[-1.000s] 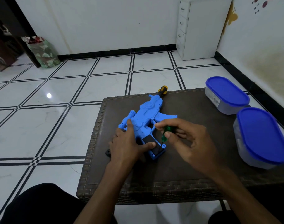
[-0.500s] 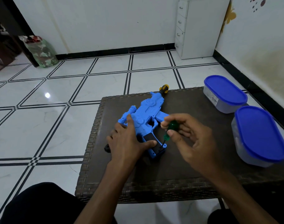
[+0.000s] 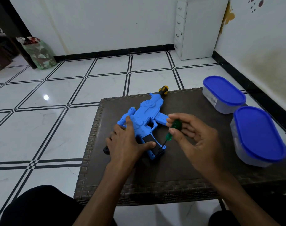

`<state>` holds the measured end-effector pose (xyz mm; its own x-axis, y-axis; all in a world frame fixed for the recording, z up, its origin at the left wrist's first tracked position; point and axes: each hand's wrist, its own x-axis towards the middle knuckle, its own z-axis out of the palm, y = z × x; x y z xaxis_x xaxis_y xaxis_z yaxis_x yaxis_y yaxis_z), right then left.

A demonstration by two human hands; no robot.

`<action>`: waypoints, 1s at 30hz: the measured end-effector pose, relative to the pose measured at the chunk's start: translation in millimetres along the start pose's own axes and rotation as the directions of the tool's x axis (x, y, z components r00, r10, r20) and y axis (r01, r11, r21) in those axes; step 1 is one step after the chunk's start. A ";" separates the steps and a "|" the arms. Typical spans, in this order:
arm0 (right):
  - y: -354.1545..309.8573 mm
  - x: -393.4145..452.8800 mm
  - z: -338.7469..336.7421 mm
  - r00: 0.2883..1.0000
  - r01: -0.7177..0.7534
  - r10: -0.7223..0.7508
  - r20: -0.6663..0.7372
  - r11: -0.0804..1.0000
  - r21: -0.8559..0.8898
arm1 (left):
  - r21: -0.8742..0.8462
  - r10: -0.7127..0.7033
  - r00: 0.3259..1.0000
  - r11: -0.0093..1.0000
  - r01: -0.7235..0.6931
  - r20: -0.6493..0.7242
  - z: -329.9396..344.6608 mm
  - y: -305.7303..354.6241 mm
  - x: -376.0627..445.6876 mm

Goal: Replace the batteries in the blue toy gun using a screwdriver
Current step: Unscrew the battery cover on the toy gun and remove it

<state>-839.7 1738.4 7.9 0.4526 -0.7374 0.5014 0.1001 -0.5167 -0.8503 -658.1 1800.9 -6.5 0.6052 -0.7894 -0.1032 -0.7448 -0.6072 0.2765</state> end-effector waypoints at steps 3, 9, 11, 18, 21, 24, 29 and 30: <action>-3.7 -0.4 -2.9 1.000 -0.029 0.029 -0.010 0.999 0.031 | -0.014 -0.003 1.000 1.000 0.003 0.003 -0.2 0.0 -0.1; -8.1 0.4 -4.4 0.998 -0.007 0.012 -0.060 0.997 0.076 | -0.016 -0.008 1.000 1.000 0.008 0.006 0.5 -0.1 -0.5; -8.6 1.0 -5.6 0.998 0.002 0.003 -0.065 0.997 0.080 | -0.017 -0.007 1.000 1.000 0.007 0.009 0.8 0.0 -0.5; -7.0 0.8 -4.2 0.999 -0.008 0.013 -0.053 0.996 0.085 | -0.027 -0.006 1.000 1.000 0.007 0.014 0.7 -0.8 -0.6; -7.3 0.9 -3.1 0.999 -0.011 0.014 -0.040 0.996 0.085 | -0.036 -0.013 0.999 0.999 0.014 0.032 0.6 -1.7 0.0; -8.1 1.1 -2.7 0.999 -0.009 0.013 -0.045 0.996 0.091 | -0.051 -0.022 0.998 0.998 0.025 0.055 0.6 -2.9 0.5; -6.4 0.7 -0.8 0.999 -0.008 0.010 -0.034 0.996 0.085 | -0.087 -0.034 0.996 0.995 0.041 0.085 2.1 -6.2 1.9; -5.7 0.8 -0.6 1.000 -0.007 0.009 -0.028 0.997 0.081 | -0.094 -0.035 0.995 0.995 0.043 0.089 2.8 -6.8 2.3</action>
<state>-840.5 1740.6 13.3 0.4282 -0.7541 0.4980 0.1690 -0.4746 -0.8638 -652.5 1803.0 -11.3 0.6033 -0.7727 -0.1974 -0.6882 -0.6295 0.3607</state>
